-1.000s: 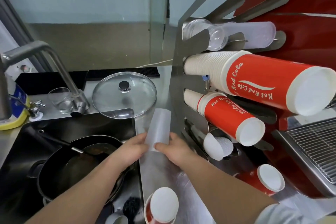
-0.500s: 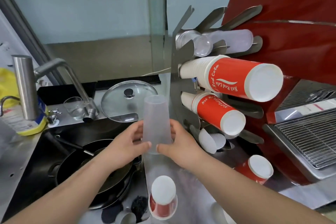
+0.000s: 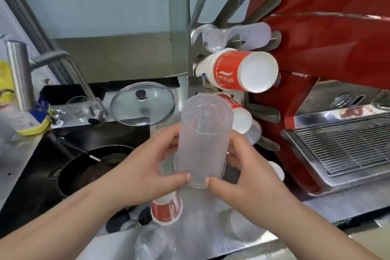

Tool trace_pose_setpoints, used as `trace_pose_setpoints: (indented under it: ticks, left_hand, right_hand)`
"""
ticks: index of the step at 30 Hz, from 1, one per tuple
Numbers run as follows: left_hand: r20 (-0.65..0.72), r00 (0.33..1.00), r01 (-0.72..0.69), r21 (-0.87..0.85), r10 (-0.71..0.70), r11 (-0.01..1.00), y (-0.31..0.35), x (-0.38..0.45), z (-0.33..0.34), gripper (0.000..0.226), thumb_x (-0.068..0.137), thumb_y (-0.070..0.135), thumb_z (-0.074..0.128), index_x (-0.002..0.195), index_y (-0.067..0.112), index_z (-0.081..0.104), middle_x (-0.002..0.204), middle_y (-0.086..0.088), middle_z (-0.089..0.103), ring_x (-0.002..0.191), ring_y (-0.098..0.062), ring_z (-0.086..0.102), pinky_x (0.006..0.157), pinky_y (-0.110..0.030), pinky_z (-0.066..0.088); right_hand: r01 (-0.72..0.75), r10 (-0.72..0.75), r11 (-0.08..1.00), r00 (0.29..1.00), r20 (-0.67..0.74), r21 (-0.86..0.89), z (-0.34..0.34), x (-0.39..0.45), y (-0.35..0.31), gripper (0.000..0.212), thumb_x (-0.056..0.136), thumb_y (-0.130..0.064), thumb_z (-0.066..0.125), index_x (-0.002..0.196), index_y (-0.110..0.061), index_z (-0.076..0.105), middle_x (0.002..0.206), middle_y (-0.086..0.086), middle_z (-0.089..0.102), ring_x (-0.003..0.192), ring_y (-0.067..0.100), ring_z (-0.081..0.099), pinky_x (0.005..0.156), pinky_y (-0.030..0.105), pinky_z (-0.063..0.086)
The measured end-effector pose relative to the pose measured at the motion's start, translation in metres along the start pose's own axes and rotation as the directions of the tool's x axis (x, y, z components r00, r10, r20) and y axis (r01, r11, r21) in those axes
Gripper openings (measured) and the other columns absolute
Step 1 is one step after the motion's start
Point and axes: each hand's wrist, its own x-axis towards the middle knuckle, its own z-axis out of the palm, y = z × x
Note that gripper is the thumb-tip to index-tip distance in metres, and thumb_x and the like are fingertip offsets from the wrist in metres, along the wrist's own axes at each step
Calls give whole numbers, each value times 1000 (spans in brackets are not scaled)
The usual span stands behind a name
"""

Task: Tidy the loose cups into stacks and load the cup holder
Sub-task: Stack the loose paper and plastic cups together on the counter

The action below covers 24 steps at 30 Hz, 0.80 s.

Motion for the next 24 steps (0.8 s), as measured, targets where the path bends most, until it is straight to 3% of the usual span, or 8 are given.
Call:
trace_pose_setpoints:
  ticks: [4,9,12,15,19,24]
  left_hand:
    - [24,1000,-2,-2,2,1000,4,12,40,77,77,3,74,143,22,41,142,4,52,136,-13,48,115,-44,37]
    - [51,998,-27,-2,27,1000,9,29,85,74,76,14,73,141,26,40,141,6,53,134,-11,50,113,-40,40]
    - [81,996,-33,-8,34,999,8,36,106,73,79,4,71,140,31,40,140,12,55,133,-7,50,112,-28,39]
    - [85,996,-2,23,0,1000,5,38,123,71,79,10,70,136,43,41,139,15,54,132,-3,50,111,-22,39]
    - [92,994,64,20,-66,998,0,34,145,70,79,8,71,133,42,40,137,15,54,130,1,50,107,-14,38]
    - [87,980,180,-16,-178,984,-12,22,164,73,81,9,72,136,43,40,138,18,54,132,3,48,112,-20,37]
  right_hand:
    - [-17,15,999,999,-33,-52,-33,-26,20,73,70,-13,77,124,-50,44,122,-19,62,117,1,57,95,29,49]
    - [-62,58,995,997,-49,-73,-64,-50,44,74,70,-8,78,118,-55,45,118,-31,60,113,-11,55,87,9,46]
    - [-85,80,992,995,-53,-88,-78,-59,61,77,70,-9,77,124,-53,44,124,-27,58,120,-6,52,98,24,46]
    - [-114,112,992,993,-38,-62,-87,-68,79,72,72,-10,74,128,-47,46,125,-17,60,120,3,56,98,38,49]
    - [-123,124,991,992,2,-45,-90,-79,98,68,74,-13,73,125,-49,46,126,-17,60,121,3,55,100,36,48]
    - [-158,161,986,985,64,-46,-88,-87,119,71,73,-19,72,128,-52,42,128,-19,57,122,2,53,102,33,46]
